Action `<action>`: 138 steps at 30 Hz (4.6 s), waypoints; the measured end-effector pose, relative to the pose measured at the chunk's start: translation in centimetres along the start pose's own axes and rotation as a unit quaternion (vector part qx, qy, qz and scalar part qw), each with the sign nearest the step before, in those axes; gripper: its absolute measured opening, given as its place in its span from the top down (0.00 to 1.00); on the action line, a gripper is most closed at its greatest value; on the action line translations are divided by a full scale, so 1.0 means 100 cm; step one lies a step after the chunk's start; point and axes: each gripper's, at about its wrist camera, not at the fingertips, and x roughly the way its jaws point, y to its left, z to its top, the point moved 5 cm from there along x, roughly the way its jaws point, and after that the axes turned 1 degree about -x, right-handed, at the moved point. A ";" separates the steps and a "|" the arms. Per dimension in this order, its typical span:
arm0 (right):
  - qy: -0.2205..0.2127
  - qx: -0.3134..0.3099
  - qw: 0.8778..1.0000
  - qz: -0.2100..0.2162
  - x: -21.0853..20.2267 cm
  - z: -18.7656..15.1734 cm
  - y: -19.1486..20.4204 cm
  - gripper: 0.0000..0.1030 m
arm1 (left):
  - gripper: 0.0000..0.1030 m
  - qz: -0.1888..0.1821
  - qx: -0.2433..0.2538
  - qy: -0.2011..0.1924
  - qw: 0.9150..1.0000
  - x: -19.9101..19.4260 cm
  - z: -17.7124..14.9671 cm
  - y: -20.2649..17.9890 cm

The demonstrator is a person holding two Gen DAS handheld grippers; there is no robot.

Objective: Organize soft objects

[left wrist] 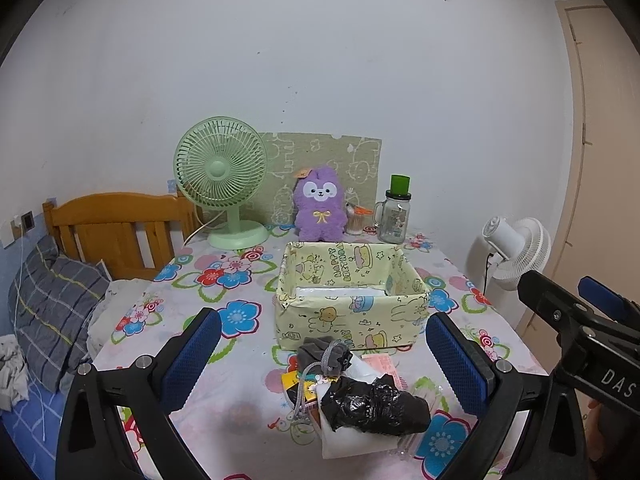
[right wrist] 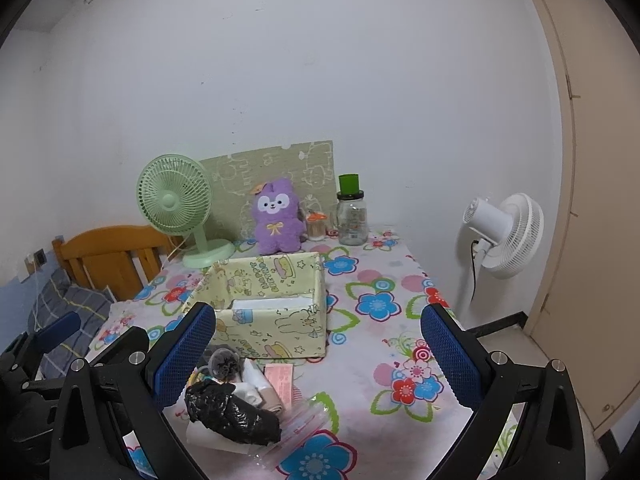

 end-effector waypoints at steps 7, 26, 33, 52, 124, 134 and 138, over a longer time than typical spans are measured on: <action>-0.002 -0.004 1.000 0.002 -0.003 -0.001 0.002 0.00 | 0.00 -0.001 -0.001 0.002 1.000 0.002 0.001 -0.001; 0.009 0.004 1.000 0.018 0.006 -0.007 0.009 0.00 | 0.00 -0.009 -0.006 0.006 1.000 0.005 -0.008 0.004; 0.013 -0.004 1.000 0.026 0.012 -0.012 0.018 0.00 | 0.00 -0.006 -0.010 0.016 1.000 0.012 -0.013 0.010; 0.061 -0.038 0.996 0.054 0.054 -0.047 0.047 0.00 | 0.00 -0.039 -0.013 0.070 0.997 0.047 -0.052 0.018; 0.128 -0.003 0.991 0.044 0.102 -0.092 0.020 0.54 | 0.05 -0.047 0.037 0.161 0.985 0.100 -0.099 -0.027; 0.135 0.005 0.990 0.044 0.106 -0.096 0.016 0.54 | 0.37 -0.030 0.040 0.180 0.982 0.108 -0.106 -0.026; 0.133 0.005 0.990 0.045 0.104 -0.095 0.017 0.54 | 0.42 -0.029 0.045 0.173 0.984 0.105 -0.104 -0.027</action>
